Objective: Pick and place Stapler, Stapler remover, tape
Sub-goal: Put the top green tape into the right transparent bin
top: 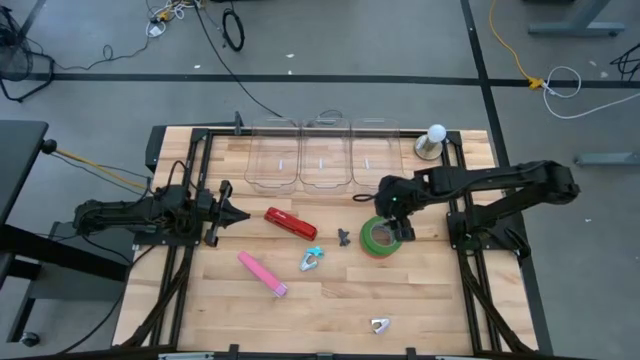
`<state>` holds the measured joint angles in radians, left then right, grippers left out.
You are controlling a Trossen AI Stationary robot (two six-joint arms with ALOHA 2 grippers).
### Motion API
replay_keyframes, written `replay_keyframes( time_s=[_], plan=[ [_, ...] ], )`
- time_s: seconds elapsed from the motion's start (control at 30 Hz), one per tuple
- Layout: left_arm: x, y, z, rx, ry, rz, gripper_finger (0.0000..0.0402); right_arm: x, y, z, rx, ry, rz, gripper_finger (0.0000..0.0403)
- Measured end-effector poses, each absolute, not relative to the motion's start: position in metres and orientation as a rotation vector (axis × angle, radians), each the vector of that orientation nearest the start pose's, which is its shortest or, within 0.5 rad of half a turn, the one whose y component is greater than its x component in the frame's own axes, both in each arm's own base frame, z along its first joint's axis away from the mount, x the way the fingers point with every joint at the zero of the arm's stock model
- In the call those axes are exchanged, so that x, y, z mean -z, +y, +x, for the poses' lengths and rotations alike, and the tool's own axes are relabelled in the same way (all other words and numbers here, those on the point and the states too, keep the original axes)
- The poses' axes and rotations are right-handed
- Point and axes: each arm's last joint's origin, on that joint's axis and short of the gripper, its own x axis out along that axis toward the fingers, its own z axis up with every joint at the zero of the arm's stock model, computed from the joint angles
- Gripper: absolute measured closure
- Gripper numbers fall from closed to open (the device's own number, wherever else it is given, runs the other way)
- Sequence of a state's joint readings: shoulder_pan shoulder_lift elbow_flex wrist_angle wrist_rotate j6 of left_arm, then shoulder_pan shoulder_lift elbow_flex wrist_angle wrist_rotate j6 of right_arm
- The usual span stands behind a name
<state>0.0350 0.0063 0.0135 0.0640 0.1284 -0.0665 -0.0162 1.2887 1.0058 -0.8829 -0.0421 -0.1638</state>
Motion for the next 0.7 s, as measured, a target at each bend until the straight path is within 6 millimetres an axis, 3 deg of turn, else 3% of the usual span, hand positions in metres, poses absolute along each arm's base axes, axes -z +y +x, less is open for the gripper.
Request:
replay_keyframes(
  time_s=[0.27, 0.7],
  plan=[
    [-0.174, 0.0, 0.097, 0.096, -0.068, -0.061, 0.0399, -0.247, -0.003, 0.245, -0.123, 1.195, -0.11, 0.0151],
    [-0.174, 0.0, 0.097, 0.096, -0.068, -0.061, 0.0399, -0.222, -0.003, 0.261, -0.17, 1.282, -0.159, 0.0151]
  ],
)
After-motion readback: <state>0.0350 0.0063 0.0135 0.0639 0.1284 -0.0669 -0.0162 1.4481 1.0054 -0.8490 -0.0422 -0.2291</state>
